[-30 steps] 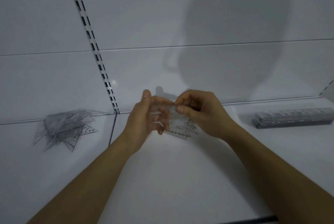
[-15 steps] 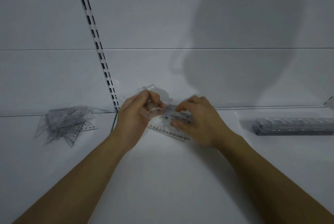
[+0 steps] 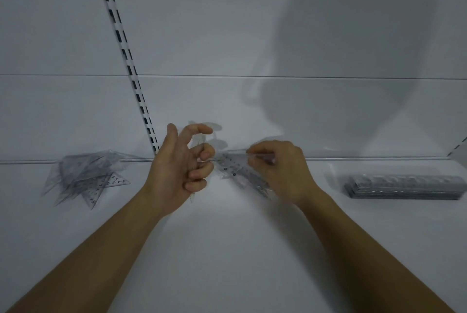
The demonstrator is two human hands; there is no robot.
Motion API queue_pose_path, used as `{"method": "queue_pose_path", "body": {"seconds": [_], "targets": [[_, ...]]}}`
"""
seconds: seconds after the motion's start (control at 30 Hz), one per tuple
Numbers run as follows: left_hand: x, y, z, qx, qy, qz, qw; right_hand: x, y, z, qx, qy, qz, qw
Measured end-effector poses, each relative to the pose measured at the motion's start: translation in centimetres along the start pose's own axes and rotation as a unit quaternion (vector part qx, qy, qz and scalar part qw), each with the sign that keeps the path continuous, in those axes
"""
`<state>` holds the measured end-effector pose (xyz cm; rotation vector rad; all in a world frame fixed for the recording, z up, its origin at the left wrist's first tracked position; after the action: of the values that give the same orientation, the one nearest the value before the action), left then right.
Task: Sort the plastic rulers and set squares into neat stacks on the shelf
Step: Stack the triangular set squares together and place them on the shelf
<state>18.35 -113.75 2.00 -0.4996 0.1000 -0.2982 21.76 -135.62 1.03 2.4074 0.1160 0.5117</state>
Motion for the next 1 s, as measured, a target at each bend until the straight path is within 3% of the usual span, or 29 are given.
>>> {"method": "queue_pose_path", "body": {"seconds": [0.1, 0.2, 0.43, 0.63, 0.8, 0.87, 1.0], "targets": [[0.3, 0.0, -0.2, 0.011, -0.002, 0.021, 1.000, 0.3, 0.5, 0.1, 0.066, -0.047, 0.024, 0.996], [0.5, 0.4, -0.1, -0.003, 0.013, 0.044, 0.999, 0.4, 0.9, 0.2, 0.058, -0.084, 0.034, 0.994], [0.4, -0.1, -0.7, 0.006, 0.075, 0.042, 0.996, 0.0, 1.8, -0.5, 0.183, -0.099, 0.069, 0.976], [0.2, -0.9, -1.1, 0.045, 0.126, 0.002, 0.991, -0.2, 2.3, -1.3, 0.268, -0.039, 0.038, 0.962], [0.0, -1.0, -1.0, 0.066, 0.148, -0.010, 0.987, -0.3, 2.6, -1.7, 0.296, -0.012, 0.069, 0.953], [-0.2, -1.2, -0.9, 0.067, 0.162, -0.013, 0.984, -0.4, 2.9, -1.7, 0.314, 0.007, 0.051, 0.948], [-0.5, -1.5, -1.0, 0.067, 0.200, -0.070, 0.975, -0.6, 2.7, -1.5, 0.329, 0.062, -0.065, 0.940]]}}
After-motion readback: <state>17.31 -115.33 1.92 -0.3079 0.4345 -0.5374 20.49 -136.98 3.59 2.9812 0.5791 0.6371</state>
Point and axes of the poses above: each hand's wrist, its own x-axis towards the middle knuckle, its own y-axis out of the back of the hand, z = x × y, the point moved 1 cm from there along x, towards the middle knuckle, and after that the axes turned 2 degrees about y, right-handed, at the moved point
